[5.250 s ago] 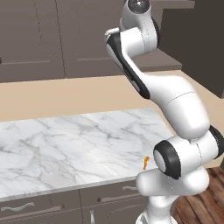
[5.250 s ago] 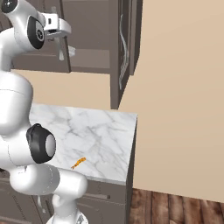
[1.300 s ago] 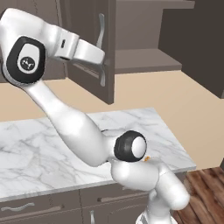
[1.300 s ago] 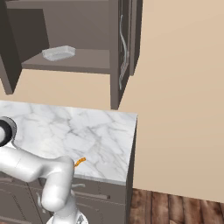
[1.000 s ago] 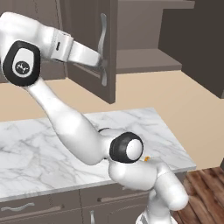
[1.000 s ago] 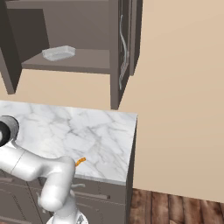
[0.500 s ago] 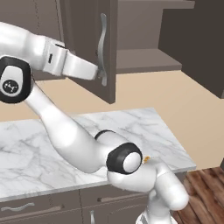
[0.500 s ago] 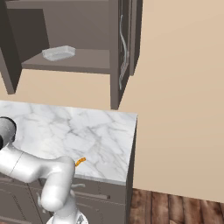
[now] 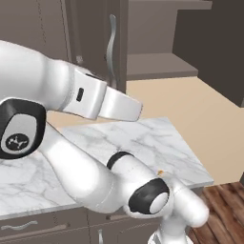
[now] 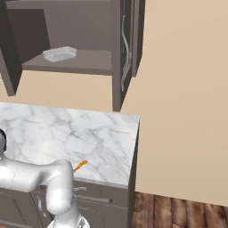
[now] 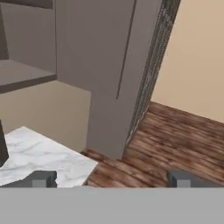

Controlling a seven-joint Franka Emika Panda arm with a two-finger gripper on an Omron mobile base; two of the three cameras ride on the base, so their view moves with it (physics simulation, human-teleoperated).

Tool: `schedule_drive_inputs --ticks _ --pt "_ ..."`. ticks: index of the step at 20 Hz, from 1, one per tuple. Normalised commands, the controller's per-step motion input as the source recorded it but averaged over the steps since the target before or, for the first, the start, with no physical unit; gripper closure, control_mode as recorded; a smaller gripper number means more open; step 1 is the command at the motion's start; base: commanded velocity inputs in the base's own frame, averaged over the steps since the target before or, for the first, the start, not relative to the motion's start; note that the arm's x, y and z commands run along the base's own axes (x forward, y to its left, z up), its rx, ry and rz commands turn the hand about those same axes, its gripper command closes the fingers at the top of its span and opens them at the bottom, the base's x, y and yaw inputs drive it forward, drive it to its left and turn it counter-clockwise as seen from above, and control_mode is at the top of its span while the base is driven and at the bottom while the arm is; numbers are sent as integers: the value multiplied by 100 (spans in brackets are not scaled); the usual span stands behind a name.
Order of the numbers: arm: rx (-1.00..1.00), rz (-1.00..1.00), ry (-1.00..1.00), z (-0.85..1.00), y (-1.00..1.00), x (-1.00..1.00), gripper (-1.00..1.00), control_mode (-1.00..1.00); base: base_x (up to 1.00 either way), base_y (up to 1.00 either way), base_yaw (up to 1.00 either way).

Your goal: Retrieve the tupperware from the cabinet, then place the raw meat into the tupperware to avoid contamination.

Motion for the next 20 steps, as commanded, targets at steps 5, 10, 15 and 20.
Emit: schedule_drive_inputs --ticks 5,10,15,20 --pt "29 21 28 0 -51 -83 -100 -100 0 0 0" --pt "46 13 53 0 -72 -39 -100 -100 0 0 0" --pt "45 15 55 0 -76 -35 -100 -100 0 0 0" --pt "43 16 26 -3 -72 -29 -100 -100 0 0 0"
